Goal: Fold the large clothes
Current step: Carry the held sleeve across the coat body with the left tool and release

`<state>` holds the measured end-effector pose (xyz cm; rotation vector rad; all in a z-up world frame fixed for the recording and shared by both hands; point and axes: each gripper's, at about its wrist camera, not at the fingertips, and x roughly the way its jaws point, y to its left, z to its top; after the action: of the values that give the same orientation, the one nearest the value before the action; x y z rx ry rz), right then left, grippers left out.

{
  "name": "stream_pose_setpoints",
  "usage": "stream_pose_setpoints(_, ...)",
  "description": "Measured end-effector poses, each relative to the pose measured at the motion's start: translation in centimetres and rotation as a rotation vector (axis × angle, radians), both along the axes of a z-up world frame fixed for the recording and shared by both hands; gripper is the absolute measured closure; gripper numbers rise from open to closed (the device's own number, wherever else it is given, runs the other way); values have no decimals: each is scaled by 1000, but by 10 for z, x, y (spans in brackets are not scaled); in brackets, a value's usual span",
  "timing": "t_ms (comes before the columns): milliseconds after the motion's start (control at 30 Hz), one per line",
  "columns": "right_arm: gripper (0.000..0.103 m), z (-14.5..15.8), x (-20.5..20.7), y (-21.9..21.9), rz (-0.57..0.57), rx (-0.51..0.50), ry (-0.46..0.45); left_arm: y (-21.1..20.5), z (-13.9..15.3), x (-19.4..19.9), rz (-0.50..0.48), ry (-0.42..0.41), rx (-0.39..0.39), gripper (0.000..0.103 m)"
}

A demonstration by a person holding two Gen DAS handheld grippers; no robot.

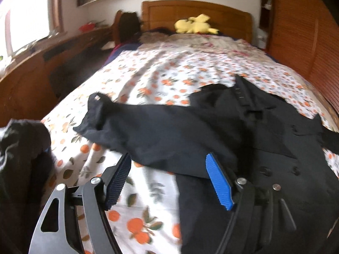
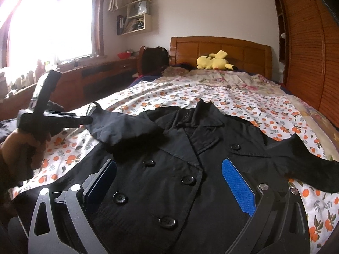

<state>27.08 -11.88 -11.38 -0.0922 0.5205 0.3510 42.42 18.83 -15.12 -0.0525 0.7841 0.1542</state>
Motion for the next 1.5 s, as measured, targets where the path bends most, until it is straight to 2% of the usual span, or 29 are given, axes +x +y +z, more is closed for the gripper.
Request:
stream_pose_setpoints(267,6,-12,8,6,5,-18,28,59,-45,36,108,99,-59,28)
stream_pose_setpoints(433,6,-16,11,8,5,-23,38,78,-56,51,132,108,-110,30)
stream_pose_setpoints(533,6,-17,12,8,5,-26,41,84,-59,58,132,110,-147,63)
stream_pose_setpoints(567,6,-18,13,9,5,-27,43,85,-62,61,128,127,-161,87)
stream_pose_setpoints(600,6,-18,13,9,5,-28,44,85,-62,63,125,135,-167,97)
stream_pose_setpoints(667,6,-16,11,8,5,-31,41,79,-57,62,121,125,-149,102)
stream_pose_setpoints(833,6,-11,6,5,-2,-33,29,50,-24,51,84,60,-42,103)
stream_pose_setpoints(1167,6,14,-22,-22,-36,-29,-27,-39,52,8,-72,-72,23,103)
stream_pose_setpoints(1300,6,21,-33,-38,-61,-29,-43,-74,69,-10,-134,-97,35,103)
stream_pose_setpoints(1500,6,31,-43,-57,-93,-27,-65,-120,79,-32,-219,-116,47,103)
